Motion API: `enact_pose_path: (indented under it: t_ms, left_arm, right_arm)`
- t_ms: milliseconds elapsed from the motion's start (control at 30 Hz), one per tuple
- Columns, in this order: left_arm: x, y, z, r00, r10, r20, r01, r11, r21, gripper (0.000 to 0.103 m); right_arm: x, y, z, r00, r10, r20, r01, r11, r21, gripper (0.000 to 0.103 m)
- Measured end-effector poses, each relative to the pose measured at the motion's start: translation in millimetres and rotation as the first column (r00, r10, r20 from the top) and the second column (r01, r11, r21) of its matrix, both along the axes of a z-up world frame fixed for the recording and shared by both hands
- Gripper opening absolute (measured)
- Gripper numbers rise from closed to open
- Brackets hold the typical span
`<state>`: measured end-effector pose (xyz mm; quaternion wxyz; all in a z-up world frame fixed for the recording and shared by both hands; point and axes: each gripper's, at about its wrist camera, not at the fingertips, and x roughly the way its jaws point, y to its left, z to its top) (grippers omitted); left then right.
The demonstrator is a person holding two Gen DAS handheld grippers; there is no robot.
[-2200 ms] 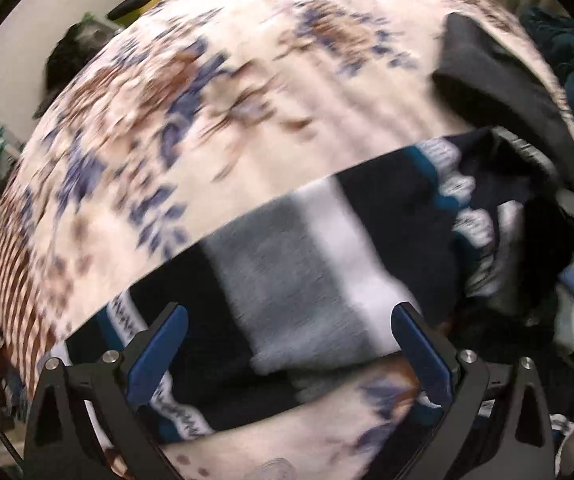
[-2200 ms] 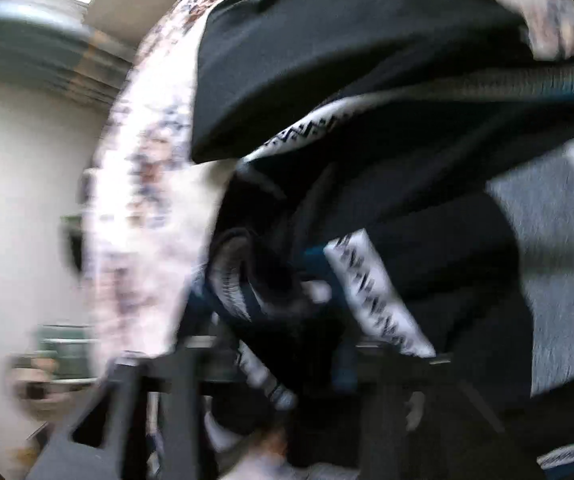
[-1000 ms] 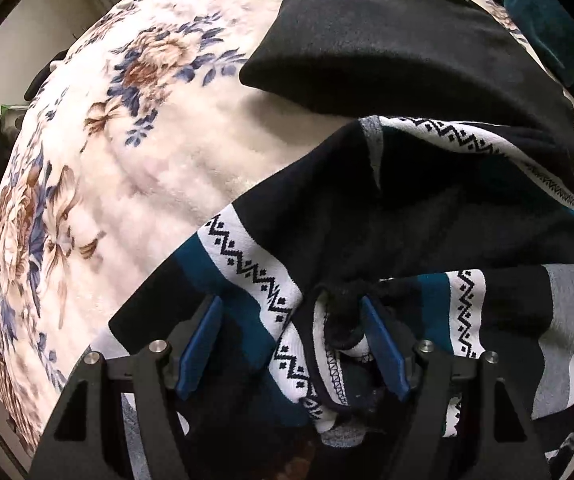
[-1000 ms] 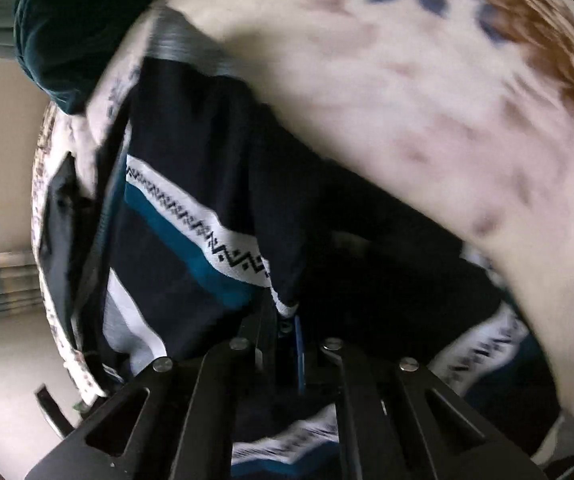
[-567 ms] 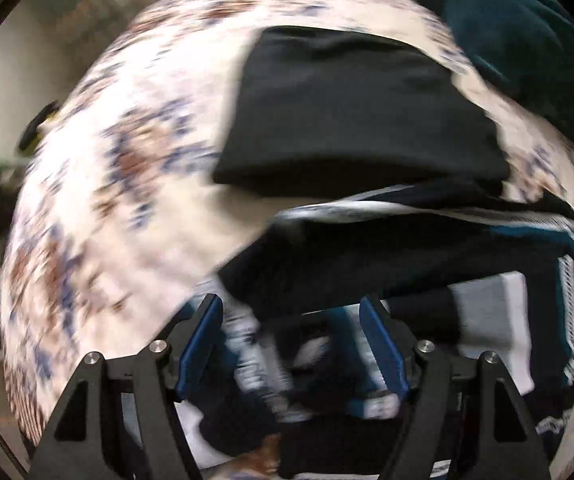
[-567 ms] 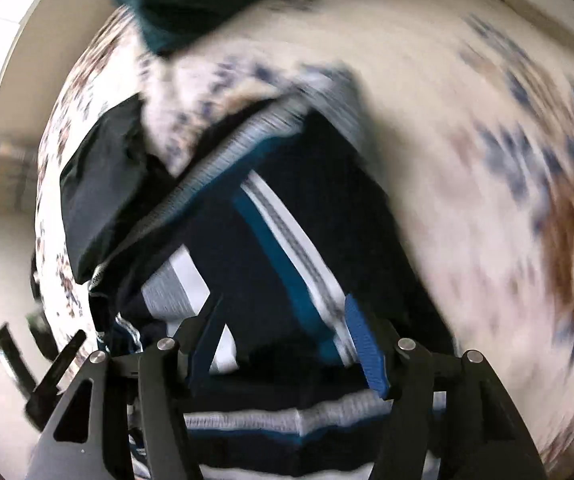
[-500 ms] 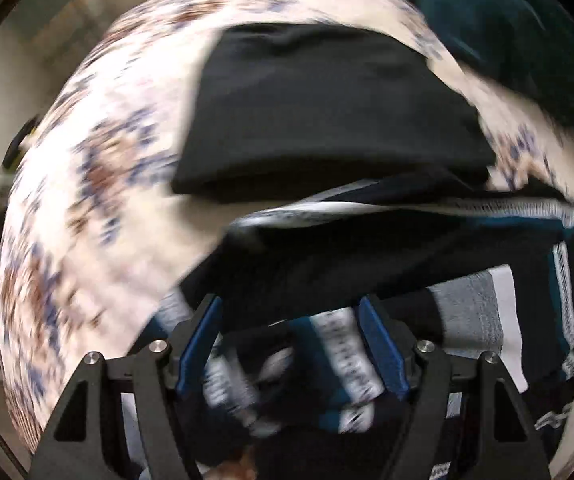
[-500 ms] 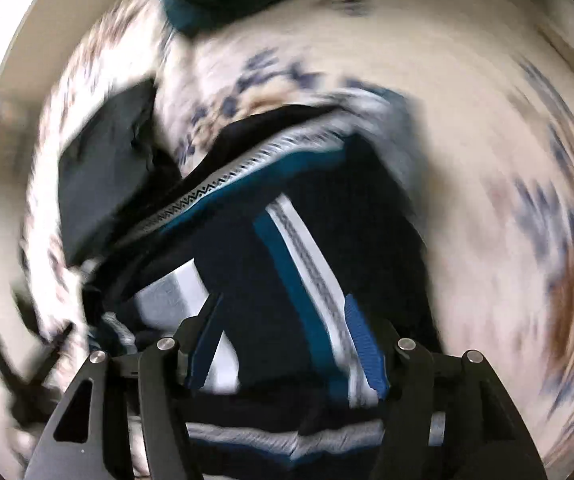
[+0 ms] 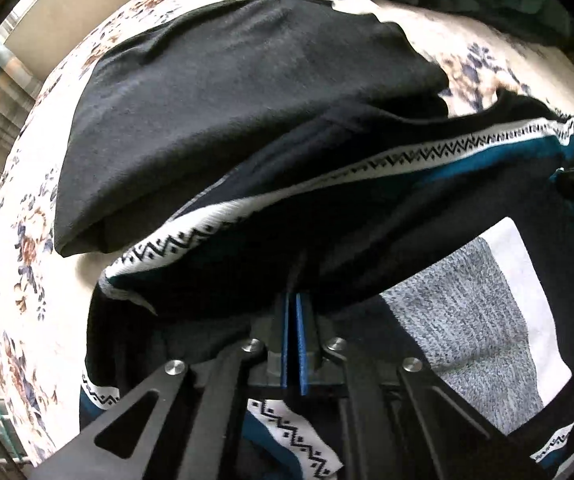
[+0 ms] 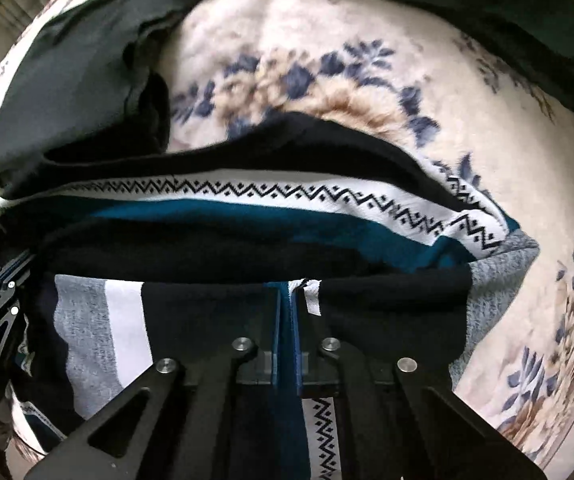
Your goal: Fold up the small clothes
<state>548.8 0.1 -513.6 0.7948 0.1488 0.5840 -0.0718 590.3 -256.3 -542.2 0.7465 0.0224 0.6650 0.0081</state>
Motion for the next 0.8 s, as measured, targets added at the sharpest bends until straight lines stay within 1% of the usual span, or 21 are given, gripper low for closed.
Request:
enact_pose_path:
  t_ms: [100,133,200,233,267,300,367,400,467,533,567,600,633,667,700,733,767,800]
  left_arm:
    - [8,8,5,1.0,-0.01,0.004,0.01,1.0,0.004,0.002]
    - [11,9,5,1.0,-0.01,0.001,0.01,1.0,-0.002,0.001]
    - [18,11,5,1.0,0.009,-0.001,-0.009,1.0,-0.009,0.0]
    - [26,15,7,1.0,0.025,-0.002,-0.025,1.0,-0.005,0.0]
    - [39,19,8,0.999,0.04,0.001,-0.04,0.999,-0.004,0.0]
    - [46,27,8,0.998,0.07,0.0,-0.07,0.998,-0.01,0.0]
    - [54,37,9,0.993,0.112,-0.025,-0.113,0.992,-0.053,0.001]
    - [57,44,13,0.99,0.139,-0.031,-0.141,0.987,-0.077,0.002]
    - [54,58,26,0.98,0.197,-0.029,-0.2,0.971,-0.135,0.002]
    - [40,72,42,0.966,0.259,-0.026,-0.259,0.944,-0.205,0.002]
    - [29,80,51,0.956,0.294,-0.015,-0.288,0.926,-0.243,0.002]
    - [21,85,56,0.949,0.316,-0.007,-0.307,0.917,-0.255,0.003]
    - [7,92,61,0.935,0.354,0.004,-0.341,0.905,-0.254,0.005]
    - [-8,97,64,0.923,0.385,0.009,-0.37,0.894,-0.254,0.019]
    - [-22,100,64,0.915,0.404,0.008,-0.387,0.883,-0.266,0.046]
    - [-40,105,65,0.9,0.435,0.004,-0.416,0.863,-0.286,0.063]
    - [-52,107,64,0.884,0.468,0.001,-0.446,0.844,-0.296,0.092]
    - [-64,113,64,0.862,0.506,0.0,-0.482,0.821,-0.308,0.098]
  right_arm:
    - [3,-15,13,1.0,-0.012,0.013,0.012,1.0,0.014,0.005]
    - [10,-19,16,1.0,-0.016,0.013,0.016,1.0,0.021,0.005]
    - [20,-27,20,0.999,-0.033,0.009,0.032,0.999,0.034,0.004]
    - [22,-29,22,0.999,-0.039,0.011,0.039,0.999,0.036,0.004]
    - [27,-32,23,0.999,-0.043,0.012,0.043,0.999,0.032,0.001]
    - [32,-36,22,0.999,-0.048,0.009,0.047,0.999,0.024,0.001]
    - [39,-42,19,0.999,-0.046,-0.01,0.046,0.999,0.019,0.001]
    - [42,-46,19,0.999,-0.052,-0.016,0.053,0.998,0.027,0.001]
    - [45,-55,27,0.996,-0.082,-0.02,0.083,0.994,0.072,0.001]
    - [39,-70,48,0.991,-0.134,0.0,0.132,0.981,0.143,0.003]
    - [30,-80,61,0.988,-0.153,0.026,0.146,0.973,0.176,0.01]
    - [16,-89,77,0.982,-0.178,0.061,0.164,0.968,0.189,0.02]
    - [2,-92,88,0.977,-0.197,0.083,0.178,0.965,0.193,0.052]
    - [-15,-93,95,0.973,-0.21,0.096,0.188,0.963,0.195,0.077]
    - [-34,-93,98,0.971,-0.216,0.1,0.195,0.962,0.191,0.082]
    - [-53,-76,100,0.971,-0.22,0.097,0.201,0.964,0.173,0.082]
    - [-69,-71,96,0.971,-0.222,0.088,0.208,0.967,0.147,0.082]
    - [-84,-59,92,0.97,-0.229,0.076,0.219,0.968,0.124,0.083]
